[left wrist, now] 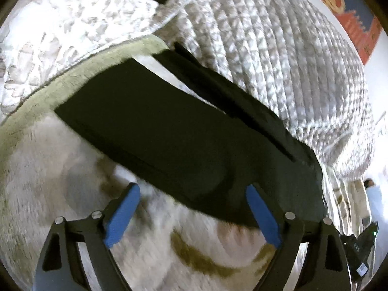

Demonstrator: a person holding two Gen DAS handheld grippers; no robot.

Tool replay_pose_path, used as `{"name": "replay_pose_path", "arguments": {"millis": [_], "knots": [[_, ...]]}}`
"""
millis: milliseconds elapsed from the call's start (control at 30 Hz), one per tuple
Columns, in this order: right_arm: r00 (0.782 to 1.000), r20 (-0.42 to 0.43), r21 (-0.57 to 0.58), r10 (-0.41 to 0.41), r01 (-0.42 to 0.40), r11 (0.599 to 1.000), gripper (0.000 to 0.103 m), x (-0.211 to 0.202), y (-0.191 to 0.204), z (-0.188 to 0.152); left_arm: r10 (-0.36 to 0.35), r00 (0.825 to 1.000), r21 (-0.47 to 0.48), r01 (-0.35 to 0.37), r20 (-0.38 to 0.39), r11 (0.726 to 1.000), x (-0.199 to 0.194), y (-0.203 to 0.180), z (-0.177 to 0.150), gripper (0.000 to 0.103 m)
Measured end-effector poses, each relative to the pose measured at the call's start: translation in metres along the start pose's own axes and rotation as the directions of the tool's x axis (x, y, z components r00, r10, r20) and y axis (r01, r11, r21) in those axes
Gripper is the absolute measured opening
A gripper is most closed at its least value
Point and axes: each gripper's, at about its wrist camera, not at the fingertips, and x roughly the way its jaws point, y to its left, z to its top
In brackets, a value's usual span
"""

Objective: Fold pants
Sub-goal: 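Grasp the pants waistband with the right gripper while the left gripper grasps the waistband beside it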

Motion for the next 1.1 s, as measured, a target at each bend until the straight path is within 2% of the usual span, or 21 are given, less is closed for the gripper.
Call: {"name": "replay_pose_path", "arguments": {"millis": [167,267,367,433,467,500,533,567,600,633,667,733,833,1100], "knots": [[0.999,0.051,0.091,0.012,-0.017,0.996,0.066,0.0,-0.019,0.016,0.017,0.999,-0.043,-0.015,0.047,0.999,0.009,0.011,0.013,0.087],[0.998,0.064,0.134,0.014,-0.022,0.991,0.058,0.003,-0.028,0.025,0.037,0.997,-0.059,-0.033,0.07,0.998,0.013,0.015,0.019,0.081],[0.997,0.071,0.155,0.002,-0.013,0.988,0.047,0.008,-0.035,0.031,0.072,0.994,-0.055,-0.067,0.088,0.996,0.017,0.015,0.024,0.075],[0.997,0.071,0.168,-0.013,0.001,0.986,0.032,0.012,-0.04,0.034,0.101,0.99,-0.05,-0.097,0.095,0.994,0.02,0.015,0.026,0.069],[0.997,0.069,0.176,-0.019,0.007,0.984,0.027,0.013,-0.042,0.035,0.117,0.988,-0.048,-0.113,0.099,0.992,0.021,0.015,0.028,0.063],[0.998,0.066,0.185,-0.023,0.011,0.983,0.018,0.015,-0.044,0.036,0.134,0.986,-0.043,-0.13,0.101,0.991,0.022,0.015,0.029,0.059],[0.998,0.064,0.19,-0.024,0.011,0.982,0.012,0.016,-0.046,0.037,0.155,0.983,-0.04,-0.151,0.101,0.988,0.023,0.015,0.03,0.046],[0.998,0.063,0.201,-0.02,0.007,0.98,0.011,0.016,-0.048,0.037,0.174,0.98,-0.039,-0.171,0.099,0.985,0.024,0.015,0.032,0.031],[0.998,0.06,0.206,-0.018,0.006,0.979,0.009,0.017,-0.049,0.038,0.191,0.977,-0.043,-0.188,0.094,0.981,0.026,0.017,0.034,0.024],[0.998,0.059,0.203,-0.017,0.004,0.979,0.007,0.016,-0.049,0.038,0.204,0.975,-0.051,-0.2,0.087,0.978,0.027,0.019,0.036,0.013],[0.998,0.059,0.202,-0.014,0.002,0.979,0.006,0.015,-0.048,0.039,0.208,0.974,-0.059,-0.204,0.084,0.977,0.027,0.021,0.038,0.009],[0.998,0.066,0.201,-0.004,-0.01,0.98,0.005,0.009,-0.045,0.039,0.194,0.978,-0.057,-0.19,0.075,0.98,0.024,0.023,0.04,0.005],[0.997,0.08,0.189,0.024,-0.039,0.981,0.005,-0.009,-0.038,0.041,0.168,0.983,-0.039,-0.165,0.079,0.986,0.01,0.019,0.039,0.004],[0.997,0.059,0.194,0.045,-0.056,0.979,0.004,-0.065,-0.041,0.023,0.109,0.991,-0.02,-0.108,0.073,0.994,-0.055,0.024,0.015,0.004]]}}
